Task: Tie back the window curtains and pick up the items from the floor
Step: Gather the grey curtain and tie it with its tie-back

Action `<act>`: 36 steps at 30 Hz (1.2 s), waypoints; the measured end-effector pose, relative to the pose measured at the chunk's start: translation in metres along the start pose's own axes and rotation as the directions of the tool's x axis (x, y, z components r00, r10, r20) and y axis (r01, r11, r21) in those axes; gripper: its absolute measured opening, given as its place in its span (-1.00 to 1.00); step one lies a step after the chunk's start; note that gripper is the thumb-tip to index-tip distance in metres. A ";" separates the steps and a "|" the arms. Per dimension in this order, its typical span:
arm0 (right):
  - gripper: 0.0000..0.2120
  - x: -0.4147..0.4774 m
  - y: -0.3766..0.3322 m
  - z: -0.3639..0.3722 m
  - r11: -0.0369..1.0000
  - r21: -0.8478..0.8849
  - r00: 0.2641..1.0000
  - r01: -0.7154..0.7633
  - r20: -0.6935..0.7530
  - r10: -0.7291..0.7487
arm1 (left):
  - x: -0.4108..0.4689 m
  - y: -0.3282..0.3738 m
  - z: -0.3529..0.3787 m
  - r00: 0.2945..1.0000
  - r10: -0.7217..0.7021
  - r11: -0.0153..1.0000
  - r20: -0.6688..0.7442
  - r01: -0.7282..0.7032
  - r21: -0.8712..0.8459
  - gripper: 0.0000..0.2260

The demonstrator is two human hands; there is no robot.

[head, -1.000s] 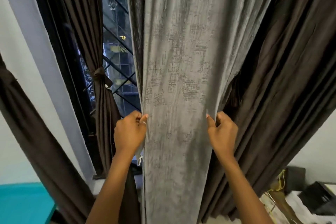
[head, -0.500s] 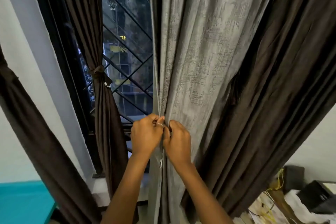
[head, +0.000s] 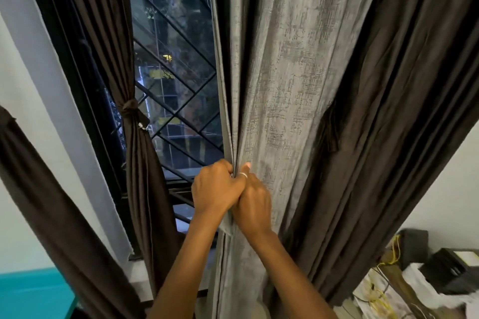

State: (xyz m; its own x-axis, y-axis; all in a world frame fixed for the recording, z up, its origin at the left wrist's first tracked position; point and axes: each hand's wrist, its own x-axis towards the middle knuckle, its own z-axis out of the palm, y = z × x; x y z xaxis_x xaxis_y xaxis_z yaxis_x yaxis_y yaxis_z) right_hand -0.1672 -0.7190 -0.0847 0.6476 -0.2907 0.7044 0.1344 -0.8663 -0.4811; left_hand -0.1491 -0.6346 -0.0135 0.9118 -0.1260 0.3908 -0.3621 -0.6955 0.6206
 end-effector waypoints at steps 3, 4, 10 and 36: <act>-0.77 0.001 0.002 -0.001 1.000 -0.010 1.000 0.011 -0.004 -0.011 | 0.002 0.002 0.002 0.999 -0.033 0.999 -0.010 0.034 0.030 -0.67; -0.75 0.001 0.001 -0.003 1.000 0.000 1.000 0.021 -0.007 -0.021 | 0.002 0.002 0.003 0.999 -0.035 0.999 -0.014 0.035 0.032 -0.68; -0.79 0.000 0.021 -0.015 0.986 0.165 0.975 0.022 0.212 -0.057 | 0.004 -0.007 0.001 0.999 0.003 1.000 -0.033 -0.003 0.000 -0.61; -0.66 0.071 0.118 -0.095 0.926 0.081 0.930 -0.368 0.039 0.366 | 0.020 -0.033 -0.013 0.996 0.086 0.996 -0.014 -0.086 0.022 -0.53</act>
State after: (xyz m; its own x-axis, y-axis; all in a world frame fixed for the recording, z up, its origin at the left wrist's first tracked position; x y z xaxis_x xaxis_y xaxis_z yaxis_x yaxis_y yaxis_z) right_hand -0.1762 -0.8803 -0.0421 0.6806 -0.5717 0.4583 -0.0531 -0.6623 -0.7474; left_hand -0.1210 -0.6051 -0.0172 0.8744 -0.1759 0.4521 -0.4348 -0.6974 0.5697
